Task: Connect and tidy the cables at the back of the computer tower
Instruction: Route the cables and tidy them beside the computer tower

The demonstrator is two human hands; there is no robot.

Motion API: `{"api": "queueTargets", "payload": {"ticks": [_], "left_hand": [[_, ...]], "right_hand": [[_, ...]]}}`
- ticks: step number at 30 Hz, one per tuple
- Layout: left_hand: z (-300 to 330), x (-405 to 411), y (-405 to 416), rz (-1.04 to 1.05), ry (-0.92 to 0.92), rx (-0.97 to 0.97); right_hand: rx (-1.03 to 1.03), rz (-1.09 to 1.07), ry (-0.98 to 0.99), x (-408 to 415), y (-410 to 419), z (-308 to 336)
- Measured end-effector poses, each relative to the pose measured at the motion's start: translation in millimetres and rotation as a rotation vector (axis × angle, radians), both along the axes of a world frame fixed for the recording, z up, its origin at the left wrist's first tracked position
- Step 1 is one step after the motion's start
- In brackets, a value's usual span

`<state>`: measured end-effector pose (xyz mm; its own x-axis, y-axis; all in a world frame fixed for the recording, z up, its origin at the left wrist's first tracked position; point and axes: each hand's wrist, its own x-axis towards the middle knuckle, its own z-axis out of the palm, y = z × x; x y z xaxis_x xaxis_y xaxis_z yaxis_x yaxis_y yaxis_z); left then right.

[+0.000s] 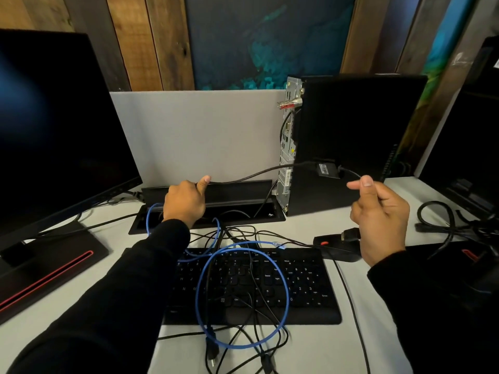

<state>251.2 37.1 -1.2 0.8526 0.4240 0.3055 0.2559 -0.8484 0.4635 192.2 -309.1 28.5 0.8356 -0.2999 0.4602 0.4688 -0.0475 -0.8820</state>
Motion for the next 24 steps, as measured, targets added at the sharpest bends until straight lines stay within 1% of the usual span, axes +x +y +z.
{"api": "queueTargets", "payload": {"ticks": [3,5,7,9,10,11,14,16,17,19,22,24], "left_hand": [[-5,4,-11,-0.008,0.005,-0.016],[-11,11,-18,-0.086,0.012,-0.003],[-20,15,-25,-0.168,-0.01,-0.03],[-27,17,-30,-0.237,-0.028,0.019],[-28,16,-32,-0.258,-0.007,0.049],[-28,16,-34,-0.288,0.044,0.071],[-19,16,-39,-0.382,0.271,0.151],[-18,19,-40,-0.441,0.335,0.147],[-19,21,-39,-0.459,0.348,0.107],[-17,22,-40,-0.443,0.368,-0.05],[-6,20,-42,-0.36,0.353,-0.459],[1,16,-40,-0.352,0.36,-0.683]], "right_hand": [[-0.003,0.054,-0.101,-7,0,16],[-0.025,0.092,-0.15,-11,3,26],[-0.032,0.131,-0.167,-13,7,29],[-0.046,0.15,-0.149,-14,9,24],[-0.054,0.151,-0.133,-13,10,21],[-0.056,0.148,-0.115,-11,10,18],[-0.054,0.137,-0.076,-7,8,11],[-0.056,0.136,-0.06,-6,8,8],[-0.056,0.138,-0.054,-5,8,7],[-0.055,0.143,-0.045,-5,9,6],[-0.061,0.138,-0.017,-4,9,3],[-0.074,0.111,0.018,-2,7,-2]]}}
